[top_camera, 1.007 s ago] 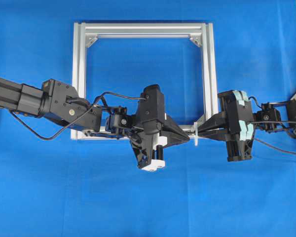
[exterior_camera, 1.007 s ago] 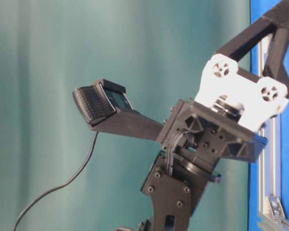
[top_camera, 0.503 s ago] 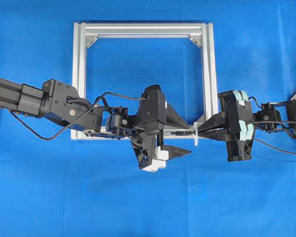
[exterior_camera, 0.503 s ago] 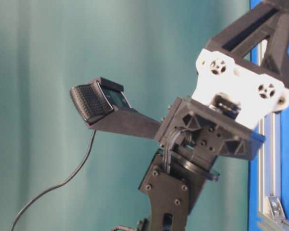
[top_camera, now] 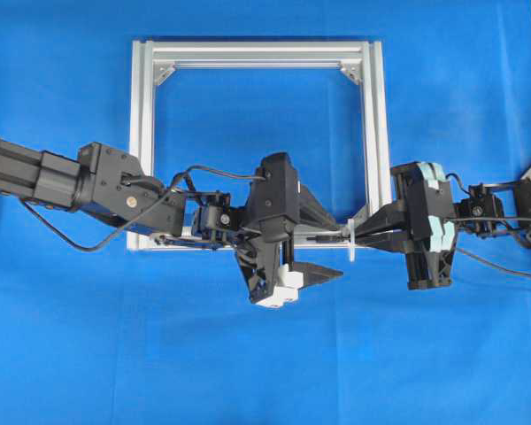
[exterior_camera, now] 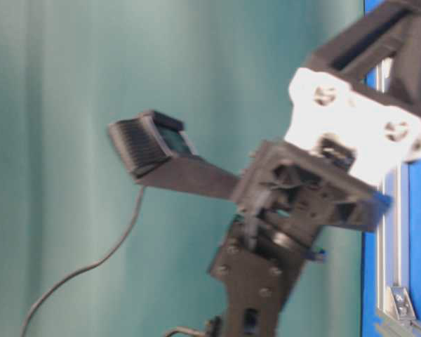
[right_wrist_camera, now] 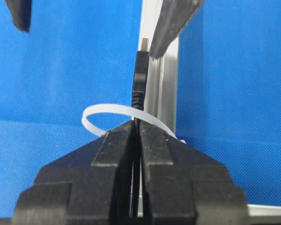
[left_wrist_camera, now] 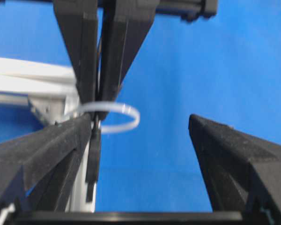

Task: Insert the wire through the string loop located on the right side.
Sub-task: 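Swing the left gripper down toward the plug emerging from the loop, then close the left gripper on the plug tip beyond the loop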

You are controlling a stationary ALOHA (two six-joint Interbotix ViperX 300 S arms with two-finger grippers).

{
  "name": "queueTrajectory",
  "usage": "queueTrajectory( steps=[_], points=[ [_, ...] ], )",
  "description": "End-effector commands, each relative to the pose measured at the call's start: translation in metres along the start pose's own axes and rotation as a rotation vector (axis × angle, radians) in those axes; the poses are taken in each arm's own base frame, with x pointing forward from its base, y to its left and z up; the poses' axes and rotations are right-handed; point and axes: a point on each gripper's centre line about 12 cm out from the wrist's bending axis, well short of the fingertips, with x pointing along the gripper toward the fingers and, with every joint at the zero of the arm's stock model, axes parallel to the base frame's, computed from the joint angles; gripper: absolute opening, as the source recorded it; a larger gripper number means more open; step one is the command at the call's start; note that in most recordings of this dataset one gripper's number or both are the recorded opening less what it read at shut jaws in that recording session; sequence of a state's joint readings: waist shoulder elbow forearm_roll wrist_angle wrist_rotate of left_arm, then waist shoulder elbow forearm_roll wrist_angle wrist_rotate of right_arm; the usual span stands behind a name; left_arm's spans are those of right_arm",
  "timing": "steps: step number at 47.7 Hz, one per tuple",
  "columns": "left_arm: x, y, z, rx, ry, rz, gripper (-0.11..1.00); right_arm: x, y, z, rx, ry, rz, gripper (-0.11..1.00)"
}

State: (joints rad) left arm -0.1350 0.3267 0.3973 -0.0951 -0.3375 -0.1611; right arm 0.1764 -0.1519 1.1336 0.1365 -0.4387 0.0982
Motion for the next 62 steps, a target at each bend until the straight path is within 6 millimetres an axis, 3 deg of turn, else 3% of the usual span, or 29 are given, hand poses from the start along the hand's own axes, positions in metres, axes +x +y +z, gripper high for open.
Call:
queueTrajectory(
  steps=[1,12,62],
  points=[
    [0.002,0.001,0.003,0.001,-0.010,0.002,0.81,0.001,0.001,0.010,0.004,-0.034,0.003,-0.04],
    [0.016,0.010,-0.023,-0.001,0.046,0.020,0.81,0.001,0.001,0.010,0.004,-0.031,0.003,-0.04],
    [0.016,0.008,-0.017,0.000,0.025,0.015,0.80,0.001,0.001,0.010,0.004,-0.031,0.003,-0.04]
  ],
)
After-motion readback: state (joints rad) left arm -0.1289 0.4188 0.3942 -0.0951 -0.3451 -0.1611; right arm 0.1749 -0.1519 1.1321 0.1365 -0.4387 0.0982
